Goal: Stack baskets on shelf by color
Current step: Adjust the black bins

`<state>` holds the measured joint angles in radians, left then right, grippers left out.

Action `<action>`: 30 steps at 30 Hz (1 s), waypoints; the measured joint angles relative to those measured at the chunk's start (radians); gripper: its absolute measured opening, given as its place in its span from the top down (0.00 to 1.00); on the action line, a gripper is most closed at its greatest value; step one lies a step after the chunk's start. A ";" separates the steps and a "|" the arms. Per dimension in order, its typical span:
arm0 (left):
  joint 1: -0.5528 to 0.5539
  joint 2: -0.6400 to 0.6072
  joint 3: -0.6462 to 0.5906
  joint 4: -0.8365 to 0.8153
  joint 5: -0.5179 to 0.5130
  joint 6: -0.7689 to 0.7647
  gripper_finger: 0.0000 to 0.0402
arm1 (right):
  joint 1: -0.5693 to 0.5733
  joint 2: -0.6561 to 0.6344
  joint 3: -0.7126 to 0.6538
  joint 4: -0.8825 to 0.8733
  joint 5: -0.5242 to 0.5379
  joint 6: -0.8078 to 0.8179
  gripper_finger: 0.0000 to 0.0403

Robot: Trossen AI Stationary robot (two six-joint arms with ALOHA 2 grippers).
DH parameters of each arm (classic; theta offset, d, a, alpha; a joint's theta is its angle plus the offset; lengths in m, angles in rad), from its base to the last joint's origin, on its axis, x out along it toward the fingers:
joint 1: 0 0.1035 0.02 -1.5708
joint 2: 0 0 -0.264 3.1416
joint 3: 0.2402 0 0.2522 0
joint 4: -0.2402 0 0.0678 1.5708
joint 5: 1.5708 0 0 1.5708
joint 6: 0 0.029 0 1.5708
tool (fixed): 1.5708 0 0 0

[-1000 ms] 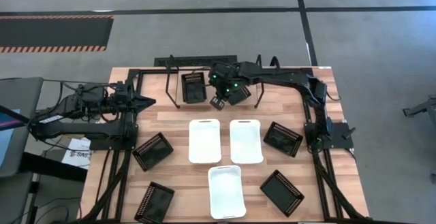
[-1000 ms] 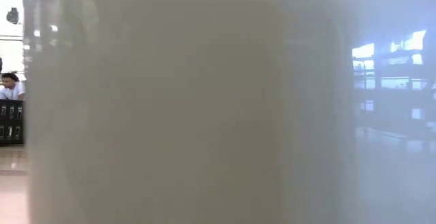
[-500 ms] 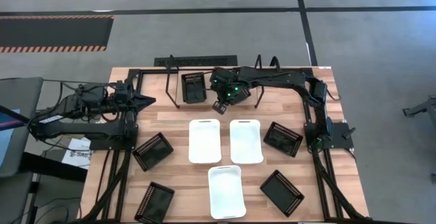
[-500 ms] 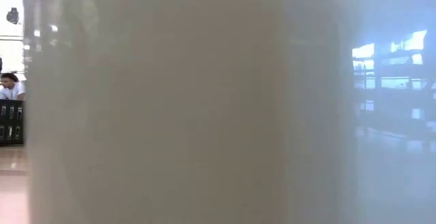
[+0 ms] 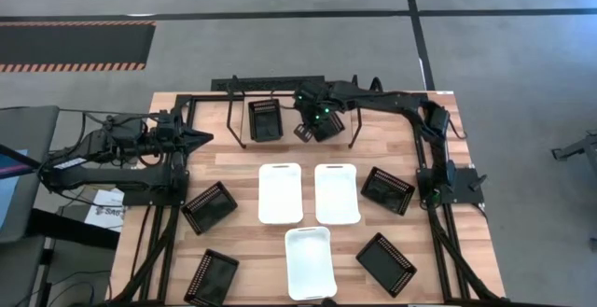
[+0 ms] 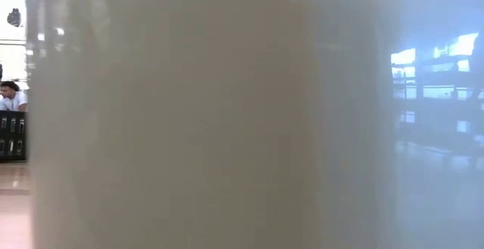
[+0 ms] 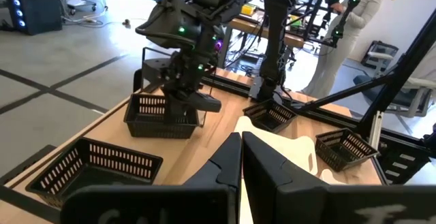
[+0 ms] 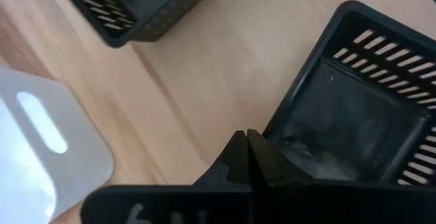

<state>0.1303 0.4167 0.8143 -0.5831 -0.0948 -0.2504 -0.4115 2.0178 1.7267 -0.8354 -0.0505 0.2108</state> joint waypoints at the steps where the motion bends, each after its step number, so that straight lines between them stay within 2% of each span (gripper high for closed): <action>1: 0.000 0.000 0.000 0.000 0.000 0.000 1.00 | -0.005 0.000 0.000 -0.001 0.000 0.000 1.00; 16: 0.000 0.000 0.000 -0.002 0.000 -0.001 1.00 | -0.057 0.000 0.000 -0.002 0.054 -0.008 1.00; 24: 0.000 0.000 0.000 -0.007 -0.005 -0.007 1.00 | -0.008 -0.027 0.018 -0.024 0.053 -0.002 1.00; 30: 0.000 0.026 0.000 -0.130 -0.156 -0.107 1.00 | 0.076 -0.110 0.097 -0.109 0.053 -0.010 1.00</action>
<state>0.1303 0.4423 0.8146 -0.7133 -0.2507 -0.3571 -0.3359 1.9074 1.8233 -0.9444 0.0021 0.2005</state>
